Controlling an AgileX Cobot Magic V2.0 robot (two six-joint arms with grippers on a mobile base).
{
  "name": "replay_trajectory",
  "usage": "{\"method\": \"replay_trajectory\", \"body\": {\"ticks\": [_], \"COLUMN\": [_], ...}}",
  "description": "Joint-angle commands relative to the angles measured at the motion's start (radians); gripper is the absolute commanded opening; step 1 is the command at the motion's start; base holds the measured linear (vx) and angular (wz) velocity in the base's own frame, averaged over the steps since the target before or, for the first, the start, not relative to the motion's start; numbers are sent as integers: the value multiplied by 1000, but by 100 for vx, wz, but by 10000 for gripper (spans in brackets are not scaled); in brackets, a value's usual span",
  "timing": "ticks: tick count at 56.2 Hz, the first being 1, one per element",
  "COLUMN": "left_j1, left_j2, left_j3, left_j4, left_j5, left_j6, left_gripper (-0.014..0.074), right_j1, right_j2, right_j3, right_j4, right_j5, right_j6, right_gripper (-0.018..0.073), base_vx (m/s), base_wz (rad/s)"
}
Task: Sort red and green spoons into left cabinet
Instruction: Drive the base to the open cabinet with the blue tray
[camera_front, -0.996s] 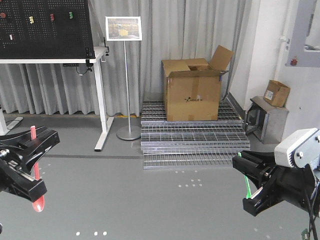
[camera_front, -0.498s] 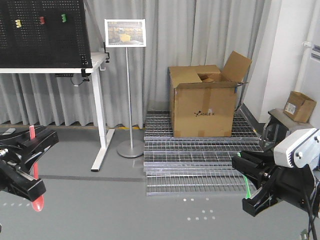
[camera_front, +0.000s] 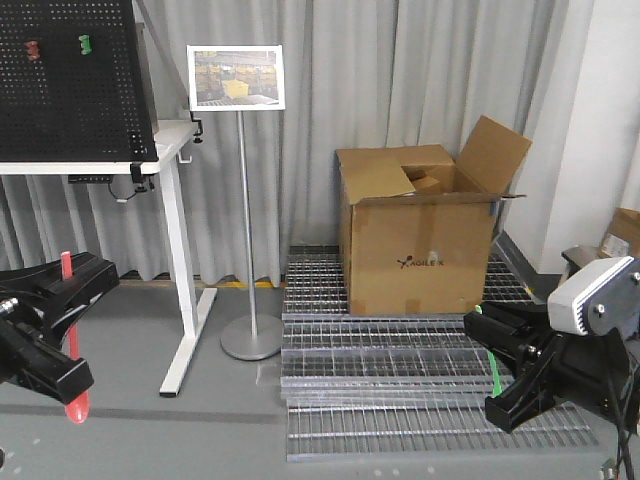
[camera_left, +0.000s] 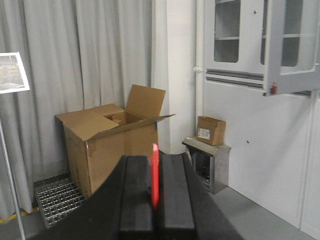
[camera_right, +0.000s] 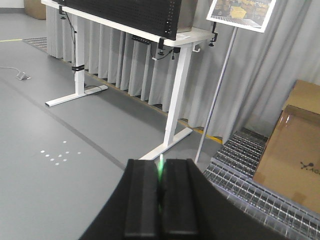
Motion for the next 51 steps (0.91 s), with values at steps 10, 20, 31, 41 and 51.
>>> {"method": "replay_trajectory", "body": {"ticks": [10, 20, 31, 41, 51], "left_j1": [-2, -2, -2, -2, -2], "left_j2": [-20, -20, -20, -20, -21], "left_j3": [-25, -25, -25, -25, -25], "left_j4": [-42, -42, -42, -42, -42], "left_j5": [-57, -57, -57, -56, -56], "left_j6": [-5, -5, -5, -5, -5], "left_gripper": [-6, -6, -6, -6, -6], "right_j1": [-5, -5, -5, -5, -5], "right_j2": [-32, -32, -32, -32, -32], "right_j3": [-30, -30, -30, -30, -30], "right_j4": [36, 36, 36, 36, 36], "right_j5": [-43, -43, -43, -43, -43], "right_j6": [1, 1, 1, 1, 1], "right_gripper": [-9, -9, -9, -9, -9], "base_vx": [54, 52, 49, 44, 39], "base_wz": [5, -3, -18, -38, -60]}}
